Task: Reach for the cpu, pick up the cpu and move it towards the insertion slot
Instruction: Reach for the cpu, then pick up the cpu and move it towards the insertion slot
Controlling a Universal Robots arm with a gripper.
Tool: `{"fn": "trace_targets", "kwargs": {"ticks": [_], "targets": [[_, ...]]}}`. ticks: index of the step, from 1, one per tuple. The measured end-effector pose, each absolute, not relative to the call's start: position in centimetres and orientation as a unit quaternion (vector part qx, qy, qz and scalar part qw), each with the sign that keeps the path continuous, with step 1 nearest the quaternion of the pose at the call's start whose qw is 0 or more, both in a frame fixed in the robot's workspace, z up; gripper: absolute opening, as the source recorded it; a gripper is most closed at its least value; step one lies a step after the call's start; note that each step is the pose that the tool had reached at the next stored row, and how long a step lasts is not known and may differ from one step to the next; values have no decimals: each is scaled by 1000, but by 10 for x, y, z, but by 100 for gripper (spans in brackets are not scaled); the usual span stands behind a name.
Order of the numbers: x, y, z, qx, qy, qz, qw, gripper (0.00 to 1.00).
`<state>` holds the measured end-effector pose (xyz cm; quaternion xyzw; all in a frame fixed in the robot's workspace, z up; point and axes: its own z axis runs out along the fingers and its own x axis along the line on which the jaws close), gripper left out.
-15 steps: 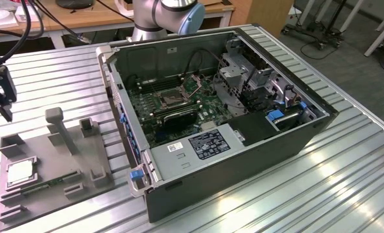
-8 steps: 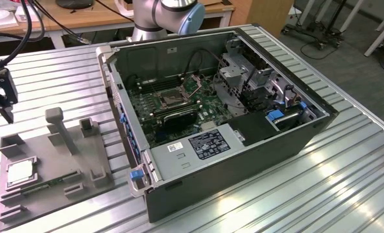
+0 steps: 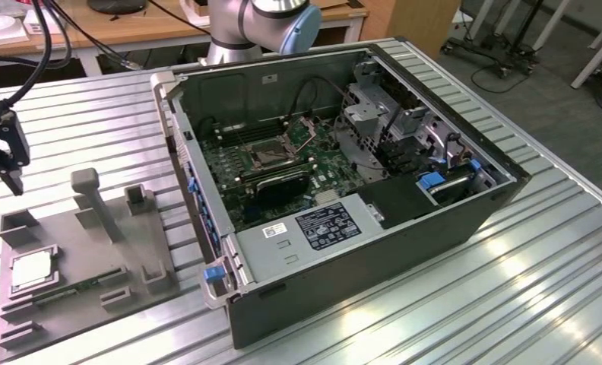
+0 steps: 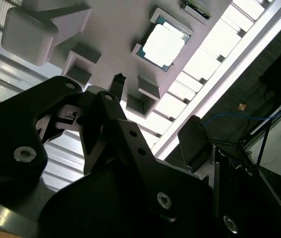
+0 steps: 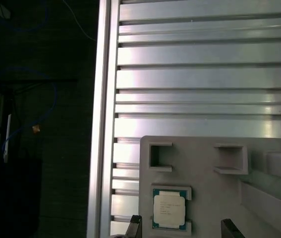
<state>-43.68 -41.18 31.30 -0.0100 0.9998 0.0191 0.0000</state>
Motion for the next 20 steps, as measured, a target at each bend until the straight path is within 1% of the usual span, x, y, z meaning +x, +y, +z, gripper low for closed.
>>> {"fn": "trace_targets", "kwargs": {"ticks": [20], "targets": [[-437,-413,302,-10,1000,19,0,71]]}}
